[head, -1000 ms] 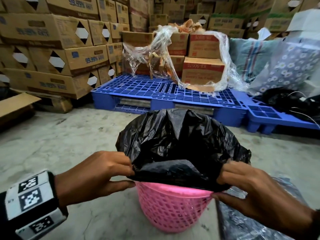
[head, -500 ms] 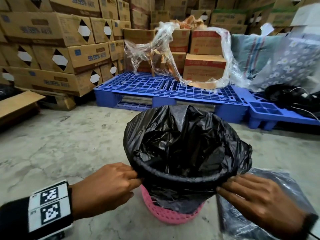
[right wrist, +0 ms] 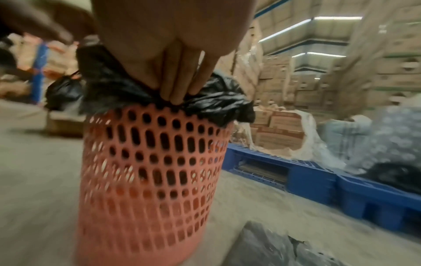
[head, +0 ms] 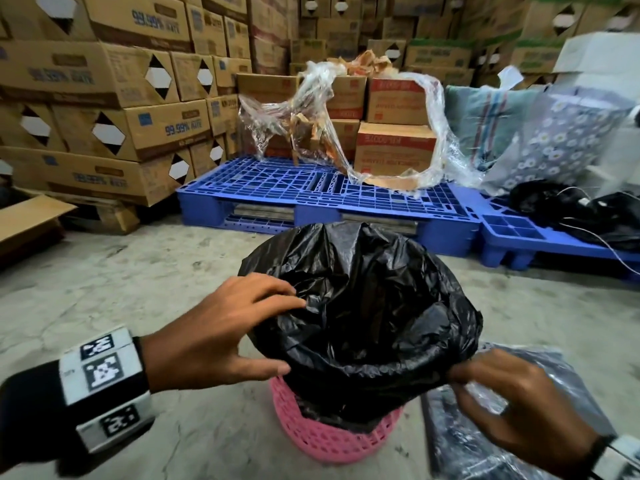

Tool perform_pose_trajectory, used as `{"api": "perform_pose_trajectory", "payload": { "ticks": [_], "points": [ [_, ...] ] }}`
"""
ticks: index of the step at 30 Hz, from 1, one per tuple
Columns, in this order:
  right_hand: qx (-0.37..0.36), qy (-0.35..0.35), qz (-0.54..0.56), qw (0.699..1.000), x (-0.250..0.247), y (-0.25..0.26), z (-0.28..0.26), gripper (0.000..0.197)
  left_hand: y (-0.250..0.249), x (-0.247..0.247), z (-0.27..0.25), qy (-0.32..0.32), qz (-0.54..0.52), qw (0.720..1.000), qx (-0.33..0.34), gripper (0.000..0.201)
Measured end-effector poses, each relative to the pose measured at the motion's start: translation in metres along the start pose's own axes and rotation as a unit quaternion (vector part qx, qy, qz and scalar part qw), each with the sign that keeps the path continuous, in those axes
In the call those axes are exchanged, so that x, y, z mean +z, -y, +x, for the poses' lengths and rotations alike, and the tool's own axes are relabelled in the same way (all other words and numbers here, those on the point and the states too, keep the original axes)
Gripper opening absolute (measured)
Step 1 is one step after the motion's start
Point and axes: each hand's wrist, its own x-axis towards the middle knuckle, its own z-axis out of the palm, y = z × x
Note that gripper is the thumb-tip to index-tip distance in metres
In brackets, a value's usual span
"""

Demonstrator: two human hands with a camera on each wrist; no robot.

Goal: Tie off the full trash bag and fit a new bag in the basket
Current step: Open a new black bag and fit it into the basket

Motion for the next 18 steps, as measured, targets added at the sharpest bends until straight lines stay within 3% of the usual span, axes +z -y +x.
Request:
{"api": "perform_pose_trajectory", "payload": {
  "ticks": [2,4,7,12,16,18],
  "points": [
    [0.011,-0.004,-0.023,1.000,-0.011,0.004,0.010,0.033,0.009,0.006,0.008,0.069,0.015,0.997,-0.018,0.068],
    [-0.016,0.067,-0.073,0.995,-0.015,0.010,0.024,0.047,0.015,0.010,0.013,0.114,0.029,0.993,-0.015,0.063],
    [-0.052,0.143,-0.134,0.979,-0.009,0.012,0.040,0.044,0.015,0.009,0.015,0.138,0.042,0.989,-0.004,0.058],
    [-0.058,0.198,-0.106,0.973,-0.021,0.014,0.044,0.033,0.003,0.000,0.007,0.139,0.032,0.990,0.018,0.056],
    [0.018,0.354,-0.050,0.934,-0.045,0.021,0.055,0.050,-0.006,-0.002,0.003,0.139,-0.017,0.989,0.053,0.053],
    [0.038,0.360,-0.010,0.932,-0.059,0.027,0.076,0.055,0.002,-0.004,0.006,0.088,-0.048,0.994,0.050,0.047]
  ]
}}
